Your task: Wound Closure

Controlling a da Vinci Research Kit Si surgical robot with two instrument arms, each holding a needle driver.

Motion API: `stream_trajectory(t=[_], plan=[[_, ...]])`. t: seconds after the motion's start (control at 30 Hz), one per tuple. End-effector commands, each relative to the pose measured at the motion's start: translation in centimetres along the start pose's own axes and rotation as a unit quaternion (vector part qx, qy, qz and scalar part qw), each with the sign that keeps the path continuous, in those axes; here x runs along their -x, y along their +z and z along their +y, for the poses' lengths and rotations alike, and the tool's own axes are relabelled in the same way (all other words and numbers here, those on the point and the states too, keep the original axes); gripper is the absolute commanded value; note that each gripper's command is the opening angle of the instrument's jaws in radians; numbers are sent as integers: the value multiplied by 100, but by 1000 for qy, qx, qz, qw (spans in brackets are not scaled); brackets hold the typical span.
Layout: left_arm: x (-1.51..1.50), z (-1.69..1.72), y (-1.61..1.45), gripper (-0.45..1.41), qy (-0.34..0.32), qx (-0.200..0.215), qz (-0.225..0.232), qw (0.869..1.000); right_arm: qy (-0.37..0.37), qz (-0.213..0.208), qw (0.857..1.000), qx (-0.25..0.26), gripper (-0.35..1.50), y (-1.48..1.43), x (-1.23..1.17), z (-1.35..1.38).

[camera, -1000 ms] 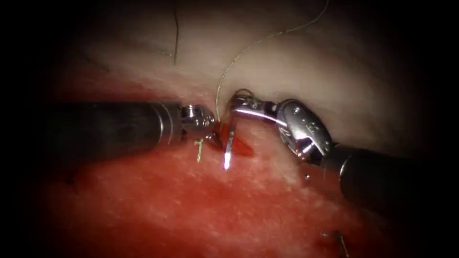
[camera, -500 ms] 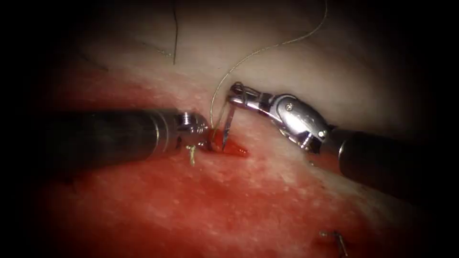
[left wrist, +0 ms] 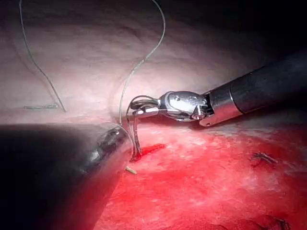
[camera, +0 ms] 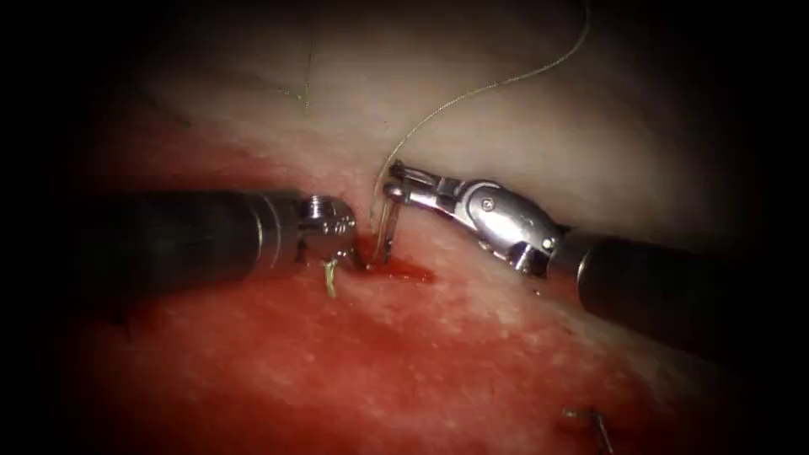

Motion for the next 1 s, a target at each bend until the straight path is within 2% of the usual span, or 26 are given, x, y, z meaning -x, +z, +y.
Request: stream_trajectory(t=[0.03,0.3,0.6,1.0], plan=[[-3,-5,5,-45,1,-1,0,1000,0,1,1000,-1,-35,7,5,-3],[-2,-8,5,-45,2,-4,9,1000,3,1,1000,1,-35,11,-2,-9],[3,-8,18,-45,5,-6,13,1000,7,7,1000,5,-35,18,-21,-5],[9,-5,16,-45,3,-6,22,1000,-6,0,1000,-6,-35,11,1,-19]])
